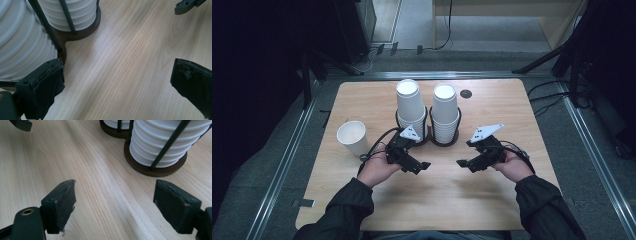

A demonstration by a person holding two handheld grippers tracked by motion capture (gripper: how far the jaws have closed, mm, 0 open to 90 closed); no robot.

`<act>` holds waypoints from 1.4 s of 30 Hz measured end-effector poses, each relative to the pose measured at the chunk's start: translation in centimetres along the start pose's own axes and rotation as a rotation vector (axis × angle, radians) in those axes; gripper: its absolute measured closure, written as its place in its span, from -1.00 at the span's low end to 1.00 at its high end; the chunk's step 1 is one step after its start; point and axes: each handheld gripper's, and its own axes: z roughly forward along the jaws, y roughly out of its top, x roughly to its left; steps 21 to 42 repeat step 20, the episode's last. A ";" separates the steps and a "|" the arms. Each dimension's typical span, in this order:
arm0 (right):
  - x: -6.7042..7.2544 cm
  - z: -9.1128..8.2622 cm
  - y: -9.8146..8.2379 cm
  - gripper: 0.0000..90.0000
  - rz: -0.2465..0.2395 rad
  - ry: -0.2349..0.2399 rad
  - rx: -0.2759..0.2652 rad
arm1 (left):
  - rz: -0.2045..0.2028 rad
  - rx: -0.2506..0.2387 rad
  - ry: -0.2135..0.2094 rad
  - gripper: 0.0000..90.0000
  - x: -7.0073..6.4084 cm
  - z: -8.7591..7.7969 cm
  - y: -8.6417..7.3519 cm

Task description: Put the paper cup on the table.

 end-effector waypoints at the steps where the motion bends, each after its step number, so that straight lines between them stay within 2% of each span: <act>1: 0.0 0.0 0.0 -0.60 0.000 0.000 0.000 | -0.001 0.003 -0.002 -1.00 0.0 0.0 0.0; 13: -0.1 -0.2 -0.1 -0.60 0.005 -0.004 -0.002 | -0.002 0.013 -0.016 -1.00 0.1 0.3 0.0; 42: -0.1 -0.2 -0.2 -0.59 -0.002 -0.004 -0.001 | -0.007 0.022 -0.012 -1.00 0.4 0.5 -0.1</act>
